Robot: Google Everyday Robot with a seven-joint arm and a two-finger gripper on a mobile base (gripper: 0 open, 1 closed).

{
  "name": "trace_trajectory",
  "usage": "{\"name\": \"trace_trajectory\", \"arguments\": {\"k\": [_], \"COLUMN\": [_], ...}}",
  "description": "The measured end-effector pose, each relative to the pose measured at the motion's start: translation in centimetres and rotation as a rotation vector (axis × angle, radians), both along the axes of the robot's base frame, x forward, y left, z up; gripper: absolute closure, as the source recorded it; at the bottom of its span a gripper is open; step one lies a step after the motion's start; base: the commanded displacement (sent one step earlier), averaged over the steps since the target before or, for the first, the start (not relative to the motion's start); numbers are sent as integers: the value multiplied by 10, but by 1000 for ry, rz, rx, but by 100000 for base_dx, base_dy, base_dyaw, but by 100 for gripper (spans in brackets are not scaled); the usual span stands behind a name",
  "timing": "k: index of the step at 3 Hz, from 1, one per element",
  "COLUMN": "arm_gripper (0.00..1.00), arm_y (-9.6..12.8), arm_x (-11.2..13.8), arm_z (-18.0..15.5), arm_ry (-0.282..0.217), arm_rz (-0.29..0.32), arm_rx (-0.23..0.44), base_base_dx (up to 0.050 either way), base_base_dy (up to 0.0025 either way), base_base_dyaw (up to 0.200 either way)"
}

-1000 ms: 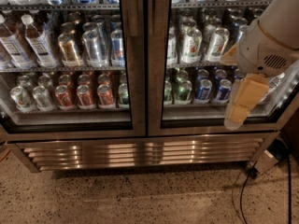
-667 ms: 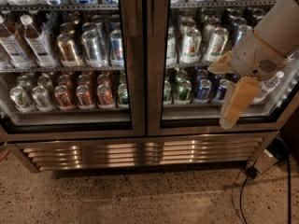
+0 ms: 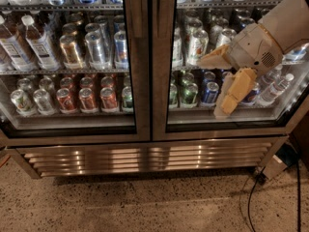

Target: Open left fridge door

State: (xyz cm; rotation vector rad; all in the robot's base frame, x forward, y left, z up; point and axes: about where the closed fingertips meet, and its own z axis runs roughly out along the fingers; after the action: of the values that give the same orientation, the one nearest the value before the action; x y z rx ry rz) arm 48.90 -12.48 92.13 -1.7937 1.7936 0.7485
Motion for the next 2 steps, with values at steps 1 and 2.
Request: {"name": "trace_trajectory", "arguments": {"k": [1, 2], "arm_gripper": [0, 0], "arm_y": [4, 21], "arm_x": [2, -2], "arm_z": [-2, -1], "arm_ry": [9, 59], "arm_rz": [8, 73], "arm_rx": [10, 100], "base_base_dx": [0, 0], "base_base_dy": [0, 0], "base_base_dyaw": [0, 0]}}
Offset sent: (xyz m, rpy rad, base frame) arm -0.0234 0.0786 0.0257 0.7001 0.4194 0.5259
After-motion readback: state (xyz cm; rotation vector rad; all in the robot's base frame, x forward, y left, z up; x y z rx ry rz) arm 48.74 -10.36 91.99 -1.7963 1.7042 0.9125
